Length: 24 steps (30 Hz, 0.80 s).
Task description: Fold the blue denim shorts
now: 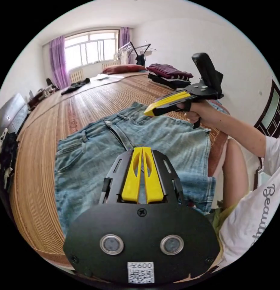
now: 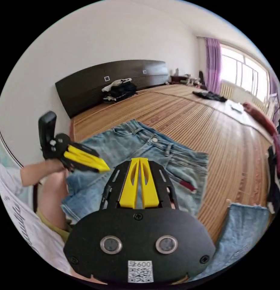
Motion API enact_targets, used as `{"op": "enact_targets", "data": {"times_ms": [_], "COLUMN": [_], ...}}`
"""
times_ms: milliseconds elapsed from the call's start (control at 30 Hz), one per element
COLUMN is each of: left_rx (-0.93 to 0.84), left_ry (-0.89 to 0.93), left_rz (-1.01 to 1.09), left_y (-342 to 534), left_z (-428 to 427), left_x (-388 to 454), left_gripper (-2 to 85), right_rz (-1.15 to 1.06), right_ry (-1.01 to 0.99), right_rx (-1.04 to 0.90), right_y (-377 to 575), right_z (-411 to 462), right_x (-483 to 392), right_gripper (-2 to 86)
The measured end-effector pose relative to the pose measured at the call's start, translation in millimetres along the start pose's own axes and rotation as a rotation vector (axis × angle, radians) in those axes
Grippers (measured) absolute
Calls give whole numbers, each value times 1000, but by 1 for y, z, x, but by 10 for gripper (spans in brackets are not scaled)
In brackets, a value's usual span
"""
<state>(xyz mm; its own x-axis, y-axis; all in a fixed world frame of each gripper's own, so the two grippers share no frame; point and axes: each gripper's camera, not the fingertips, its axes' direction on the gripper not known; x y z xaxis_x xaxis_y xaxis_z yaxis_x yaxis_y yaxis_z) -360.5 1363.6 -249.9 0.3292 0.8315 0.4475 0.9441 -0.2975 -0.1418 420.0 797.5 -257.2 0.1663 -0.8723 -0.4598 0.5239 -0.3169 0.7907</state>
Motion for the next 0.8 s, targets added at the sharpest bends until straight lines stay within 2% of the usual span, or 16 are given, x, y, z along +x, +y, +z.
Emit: {"op": "enact_targets", "data": {"times_ms": [133,267,367,467,700,767,800], "left_rx": [-12,-88,-74,-69,-73,-78,-75], "left_ry": [-246,-359,-400,-388,-254,-183,-85], "left_rz": [5,62,86,83,13,-14,-44], "left_y": [50,54,65,73,81,79,77], "left_z": [36,69,81,88,83,76,67], "left_x": [26,37,35,20,-48,-72,-95], "left_gripper": [1,2,2,3,4,5,5], "right_rz": [72,168,150,40,-22,-8,-3], "right_ry": [64,76,54,77,119,103,96], "right_rx": [-9,-122,-80,-51,-53,-48,-47], "right_y": [-7,-2,18,44,85,96,104], "right_z": [46,97,102,114,138,141,144], "right_x": [10,47,55,54,66,78,85], "right_gripper": [-8,-8,-8,-8,-9,-9,-9]}}
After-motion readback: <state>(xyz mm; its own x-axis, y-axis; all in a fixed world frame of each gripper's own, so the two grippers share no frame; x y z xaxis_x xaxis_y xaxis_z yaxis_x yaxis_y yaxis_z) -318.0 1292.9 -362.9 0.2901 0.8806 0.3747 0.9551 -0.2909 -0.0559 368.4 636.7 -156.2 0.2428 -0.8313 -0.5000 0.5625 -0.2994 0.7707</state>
